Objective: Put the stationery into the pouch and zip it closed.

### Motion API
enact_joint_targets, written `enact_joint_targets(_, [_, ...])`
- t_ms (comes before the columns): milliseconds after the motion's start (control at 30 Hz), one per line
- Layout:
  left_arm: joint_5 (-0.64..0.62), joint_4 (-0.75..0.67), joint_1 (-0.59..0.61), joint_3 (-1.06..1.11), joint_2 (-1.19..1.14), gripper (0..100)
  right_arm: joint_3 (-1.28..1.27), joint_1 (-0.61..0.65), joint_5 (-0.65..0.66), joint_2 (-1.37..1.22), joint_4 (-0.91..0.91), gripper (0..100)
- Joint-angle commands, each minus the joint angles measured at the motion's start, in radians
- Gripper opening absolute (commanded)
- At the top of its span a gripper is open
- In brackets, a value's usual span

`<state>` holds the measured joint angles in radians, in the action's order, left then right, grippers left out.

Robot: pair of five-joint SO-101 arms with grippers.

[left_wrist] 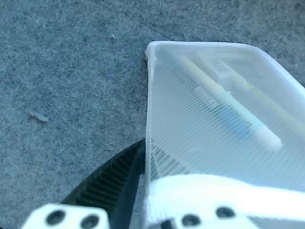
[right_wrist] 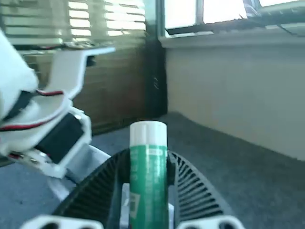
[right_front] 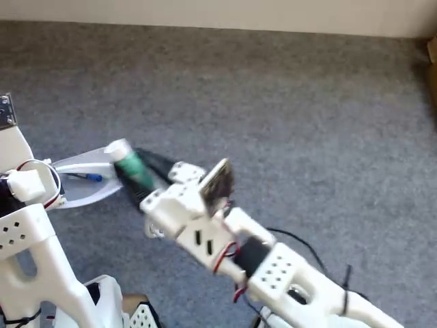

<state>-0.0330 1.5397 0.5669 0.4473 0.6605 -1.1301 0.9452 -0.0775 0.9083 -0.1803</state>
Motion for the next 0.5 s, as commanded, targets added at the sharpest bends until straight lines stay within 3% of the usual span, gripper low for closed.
enact_joint_targets(0, [-0.005,-0.021,-0.018,0.016,-0.004,1,0.108,-0.142,-0.021,0.163,0.320,0.5])
enact_joint_targets(233, [-0.005,-0.021,-0.016,0.016,-0.004,1,0.124,-0.344,-0.014,0.240,0.740,0.6])
enact_joint_targets(467, [-0.005,-0.020,-0.016,0.016,-0.004,1,0.054,-0.429,0.155,0.240,0.963,0.6])
